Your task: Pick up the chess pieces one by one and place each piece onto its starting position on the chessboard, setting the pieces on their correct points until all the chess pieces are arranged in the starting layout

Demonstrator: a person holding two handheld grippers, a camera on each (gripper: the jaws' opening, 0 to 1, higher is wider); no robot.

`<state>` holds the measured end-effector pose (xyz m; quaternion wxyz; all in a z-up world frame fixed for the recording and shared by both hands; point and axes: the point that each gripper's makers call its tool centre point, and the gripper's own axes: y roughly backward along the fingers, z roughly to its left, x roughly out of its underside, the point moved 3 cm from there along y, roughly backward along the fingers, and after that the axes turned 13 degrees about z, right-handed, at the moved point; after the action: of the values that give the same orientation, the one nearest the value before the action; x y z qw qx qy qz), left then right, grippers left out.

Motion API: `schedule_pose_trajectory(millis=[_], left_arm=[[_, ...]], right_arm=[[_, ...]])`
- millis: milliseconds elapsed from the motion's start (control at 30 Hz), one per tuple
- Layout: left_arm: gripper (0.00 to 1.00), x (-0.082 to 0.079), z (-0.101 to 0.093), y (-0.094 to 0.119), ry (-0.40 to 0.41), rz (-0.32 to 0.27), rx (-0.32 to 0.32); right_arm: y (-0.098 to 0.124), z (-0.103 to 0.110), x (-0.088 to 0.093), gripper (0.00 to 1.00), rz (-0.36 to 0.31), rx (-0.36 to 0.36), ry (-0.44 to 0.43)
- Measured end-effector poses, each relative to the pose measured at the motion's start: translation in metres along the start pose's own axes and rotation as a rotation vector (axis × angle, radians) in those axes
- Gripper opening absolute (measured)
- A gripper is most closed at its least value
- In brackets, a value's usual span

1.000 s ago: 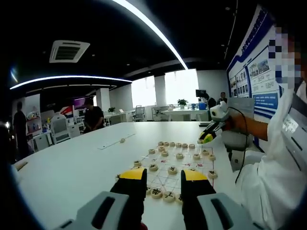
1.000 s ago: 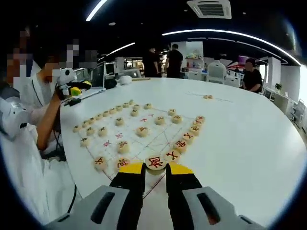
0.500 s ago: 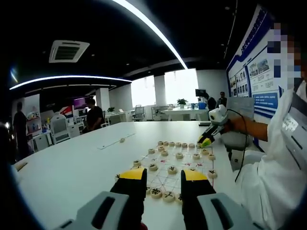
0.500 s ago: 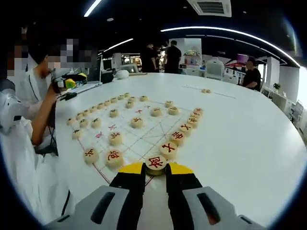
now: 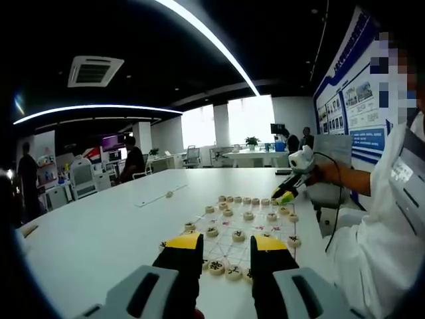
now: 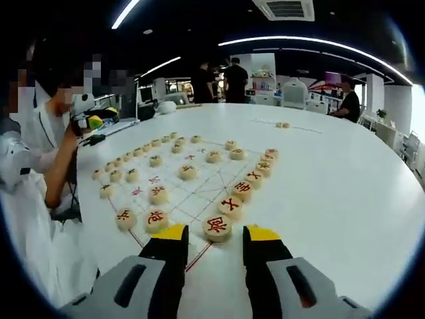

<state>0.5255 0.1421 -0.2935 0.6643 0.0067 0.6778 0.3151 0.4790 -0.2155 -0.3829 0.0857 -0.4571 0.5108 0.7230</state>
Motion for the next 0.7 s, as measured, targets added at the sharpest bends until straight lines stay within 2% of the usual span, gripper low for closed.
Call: schedule_pose_trajectory(millis=[67,133,167,233,367,500,567,700], left_arm=[[0.3,0.0,0.0,0.0,-0.001,0.0,0.0],[0.3,0.0,0.0,0.0,-0.001,-0.002,0.001],[0.3,-0.001,0.0,0.0,-0.001,-0.003,0.0],[0.3,-0.001,0.0,0.001,0.001,-0.005,0.0],[0.3,-0.001,0.0,0.001,0.002,-0.007,0.0],[0.3,-0.001,0.001,0.001,0.004,-0.006,-0.002],[0.3,-0.001,0.002,0.002,0.004,-0.008,-0.001],[0.3,-0.002,0.004,0.002,0.008,-0.011,-0.002]], right_arm=[[0.006,-0.001,-0.006,0.45,-0.032,-0.006,-0.025],[0.014,-0.004,-0.022,0.45,-0.137,-0.038,-0.115],[0.017,-0.005,-0.027,0.45,-0.164,-0.044,-0.138],[0.026,-0.015,-0.042,0.45,-0.232,-0.023,-0.173],[0.025,-0.03,-0.058,0.44,-0.227,0.073,-0.128],[0.01,-0.035,-0.086,0.43,-0.23,0.089,-0.093],[-0.005,-0.041,-0.103,0.42,-0.235,0.094,-0.072],[-0.038,-0.059,-0.125,0.4,-0.236,0.075,-0.115]])
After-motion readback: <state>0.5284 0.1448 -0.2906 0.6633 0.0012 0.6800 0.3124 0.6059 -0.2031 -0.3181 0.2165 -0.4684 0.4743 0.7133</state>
